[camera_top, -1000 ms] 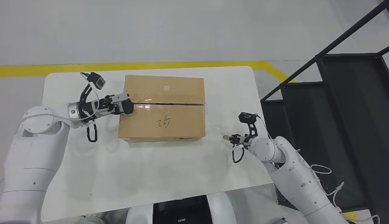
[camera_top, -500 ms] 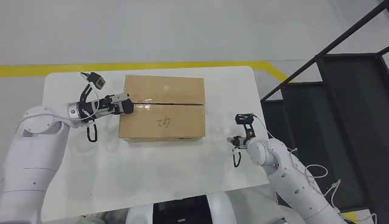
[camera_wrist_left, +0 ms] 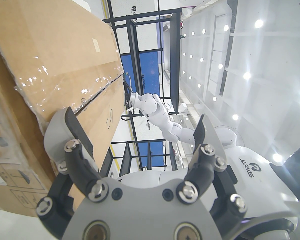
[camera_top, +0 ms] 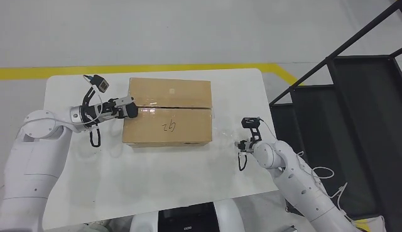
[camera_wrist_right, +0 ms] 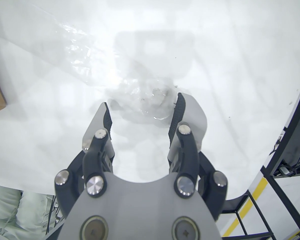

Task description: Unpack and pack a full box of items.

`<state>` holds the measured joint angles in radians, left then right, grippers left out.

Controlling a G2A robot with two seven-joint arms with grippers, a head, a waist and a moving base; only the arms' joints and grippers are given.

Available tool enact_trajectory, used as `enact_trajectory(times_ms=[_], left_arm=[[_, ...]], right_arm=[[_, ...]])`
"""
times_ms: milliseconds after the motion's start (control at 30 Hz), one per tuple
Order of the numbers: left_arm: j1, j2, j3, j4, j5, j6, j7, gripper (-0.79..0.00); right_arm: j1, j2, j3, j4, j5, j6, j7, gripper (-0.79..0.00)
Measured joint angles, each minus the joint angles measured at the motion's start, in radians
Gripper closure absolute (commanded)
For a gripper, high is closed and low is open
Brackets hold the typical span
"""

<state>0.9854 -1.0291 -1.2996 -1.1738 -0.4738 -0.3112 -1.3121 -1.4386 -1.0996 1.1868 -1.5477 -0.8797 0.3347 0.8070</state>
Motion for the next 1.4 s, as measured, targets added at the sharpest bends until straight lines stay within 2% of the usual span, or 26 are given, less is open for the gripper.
enact_trajectory(times_ms=[167,233,267,300,333,367,967,1200,1333,1367,1400], left_arm=[[0.000,0.000,0.000,0.000,0.000,0.000,0.000,-0.785],[0.000,0.000,0.000,0.000,0.000,0.000,0.000,-0.785],[0.000,0.000,0.000,0.000,0.000,0.000,0.000,-0.785],[0.000,0.000,0.000,0.000,0.000,0.000,0.000,-0.785],[0.000,0.000,0.000,0.000,0.000,0.000,0.000,-0.785],[0.000,0.000,0.000,0.000,0.000,0.000,0.000,-0.785],[0.000,0.000,0.000,0.000,0.000,0.000,0.000,-0.785],[0.000,0.000,0.000,0.000,0.000,0.000,0.000,-0.785],[0.000,0.000,0.000,0.000,0.000,0.000,0.000,-0.785],[0.000,0.000,0.000,0.000,0.000,0.000,0.000,-0.785],[0.000,0.000,0.000,0.000,0.000,0.000,0.000,-0.785]], right_arm=[[-0.003,-0.001,0.009,-0.007,-0.008,0.011,0.001,-0.299],[-0.006,-0.001,0.012,-0.011,-0.012,0.014,0.002,-0.286],[-0.007,-0.001,0.014,-0.012,-0.016,0.017,0.003,-0.299],[-0.007,-0.001,0.014,-0.014,-0.019,0.020,0.004,-0.351],[-0.008,-0.001,0.015,-0.015,-0.022,0.023,0.004,-0.474],[-0.008,-0.001,0.017,-0.017,-0.024,0.025,0.005,-0.770],[0.023,-0.018,0.010,0.022,0.023,0.009,-0.011,-0.785],[0.039,-0.024,0.008,0.051,0.050,-0.011,-0.017,-0.603],[0.044,-0.026,0.004,0.057,0.044,-0.010,-0.018,-0.462],[0.046,-0.026,0.002,0.058,0.042,-0.009,-0.018,-0.406],[0.047,-0.027,0.001,0.059,0.040,-0.009,-0.018,-0.388]])
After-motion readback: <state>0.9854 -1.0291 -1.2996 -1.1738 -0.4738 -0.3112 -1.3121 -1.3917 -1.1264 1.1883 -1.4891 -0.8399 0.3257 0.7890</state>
